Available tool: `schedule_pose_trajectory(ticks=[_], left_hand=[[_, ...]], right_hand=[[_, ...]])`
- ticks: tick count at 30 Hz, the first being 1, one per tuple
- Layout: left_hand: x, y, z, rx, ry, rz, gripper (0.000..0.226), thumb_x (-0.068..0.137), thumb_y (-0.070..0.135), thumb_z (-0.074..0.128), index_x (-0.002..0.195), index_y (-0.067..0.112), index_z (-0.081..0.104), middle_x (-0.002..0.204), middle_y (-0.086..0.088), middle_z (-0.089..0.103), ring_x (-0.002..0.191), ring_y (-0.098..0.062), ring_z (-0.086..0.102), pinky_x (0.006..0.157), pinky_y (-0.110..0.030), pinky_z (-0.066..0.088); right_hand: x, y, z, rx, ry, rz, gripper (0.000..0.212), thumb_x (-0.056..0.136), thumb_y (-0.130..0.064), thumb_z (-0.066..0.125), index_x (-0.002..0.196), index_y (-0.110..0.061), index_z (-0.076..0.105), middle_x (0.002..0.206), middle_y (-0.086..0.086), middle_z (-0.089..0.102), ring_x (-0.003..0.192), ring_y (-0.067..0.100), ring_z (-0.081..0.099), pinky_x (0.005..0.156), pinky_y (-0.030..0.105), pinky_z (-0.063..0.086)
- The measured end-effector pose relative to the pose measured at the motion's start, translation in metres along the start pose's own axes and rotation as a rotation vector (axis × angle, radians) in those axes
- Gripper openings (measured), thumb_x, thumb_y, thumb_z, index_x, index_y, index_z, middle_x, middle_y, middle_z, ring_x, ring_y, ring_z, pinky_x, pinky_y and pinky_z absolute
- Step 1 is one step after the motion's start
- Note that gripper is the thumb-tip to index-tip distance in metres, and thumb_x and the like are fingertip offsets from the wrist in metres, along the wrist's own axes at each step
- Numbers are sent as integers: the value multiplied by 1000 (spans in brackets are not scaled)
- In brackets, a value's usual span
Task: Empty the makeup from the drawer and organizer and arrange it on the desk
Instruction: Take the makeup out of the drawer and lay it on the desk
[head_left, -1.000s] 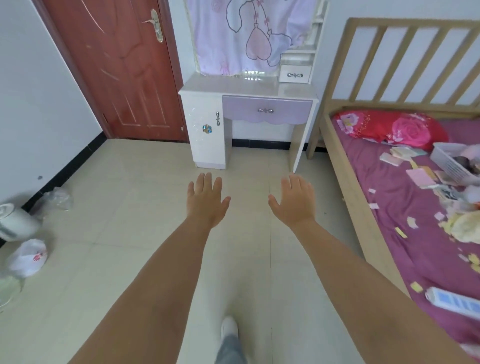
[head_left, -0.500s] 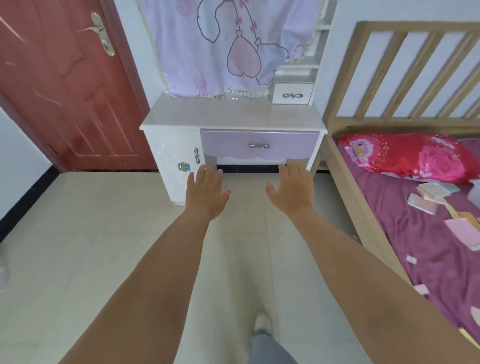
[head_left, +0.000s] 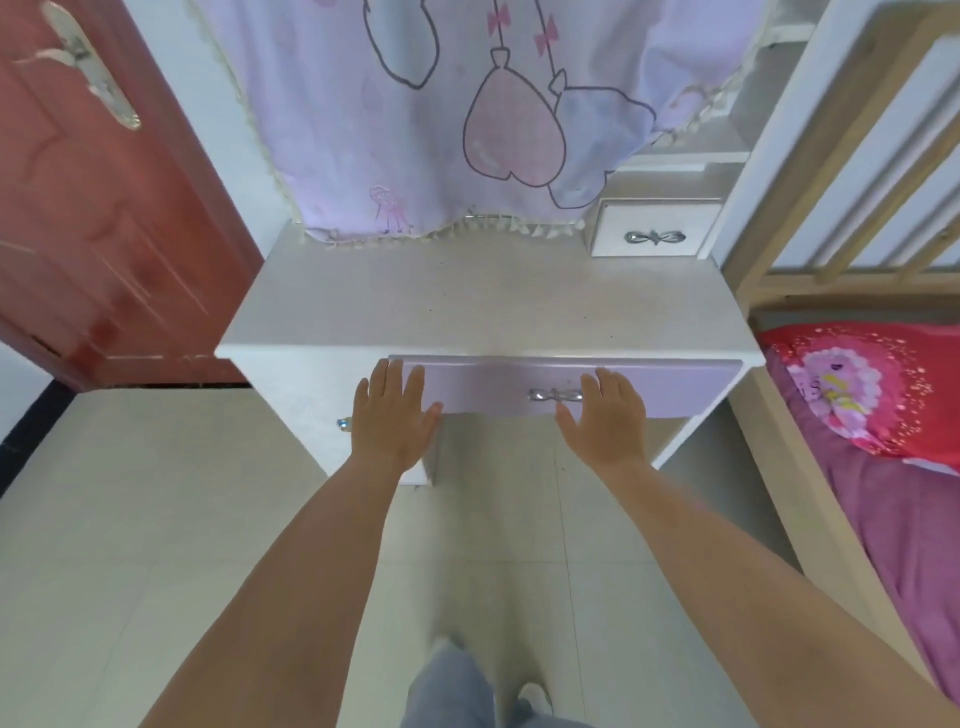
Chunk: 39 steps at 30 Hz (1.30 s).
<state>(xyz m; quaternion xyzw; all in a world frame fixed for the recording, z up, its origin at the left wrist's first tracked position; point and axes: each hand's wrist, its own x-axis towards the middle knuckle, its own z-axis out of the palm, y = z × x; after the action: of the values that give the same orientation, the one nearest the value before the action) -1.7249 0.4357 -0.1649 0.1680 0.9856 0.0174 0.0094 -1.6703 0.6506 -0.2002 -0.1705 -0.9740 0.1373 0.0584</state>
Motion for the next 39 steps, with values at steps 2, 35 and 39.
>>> schedule_pose_trajectory(ticks=[2, 35, 39], left_hand=[[41, -12, 20, 5, -49, 14, 56, 98, 38, 29, 145, 10, 20, 152, -14, 16, 143, -27, 9, 115, -39, 11], [214, -29, 188, -8, 120, 363, 60, 96, 49, 8, 127, 7, 39, 128, -24, 54, 122, -35, 42, 98, -44, 23], [184, -30, 198, -34, 293, 489, 47, 99, 39, 15, 122, 10, 44, 126, -22, 56, 121, -30, 35, 97, -45, 25]], right_hand=[[27, 5, 23, 0, 32, 17, 35, 55, -20, 80, 77, 3, 64, 80, 20, 66, 74, 38, 66, 61, 42, 54], [167, 27, 175, 1203, -81, 1424, 28, 88, 3, 48, 64, -8, 39, 61, 9, 49, 48, 18, 49, 48, 25, 50], [147, 26, 169, 1183, -87, 1456, 24, 85, 3, 48, 65, -7, 40, 55, 9, 46, 28, 12, 46, 45, 22, 49]])
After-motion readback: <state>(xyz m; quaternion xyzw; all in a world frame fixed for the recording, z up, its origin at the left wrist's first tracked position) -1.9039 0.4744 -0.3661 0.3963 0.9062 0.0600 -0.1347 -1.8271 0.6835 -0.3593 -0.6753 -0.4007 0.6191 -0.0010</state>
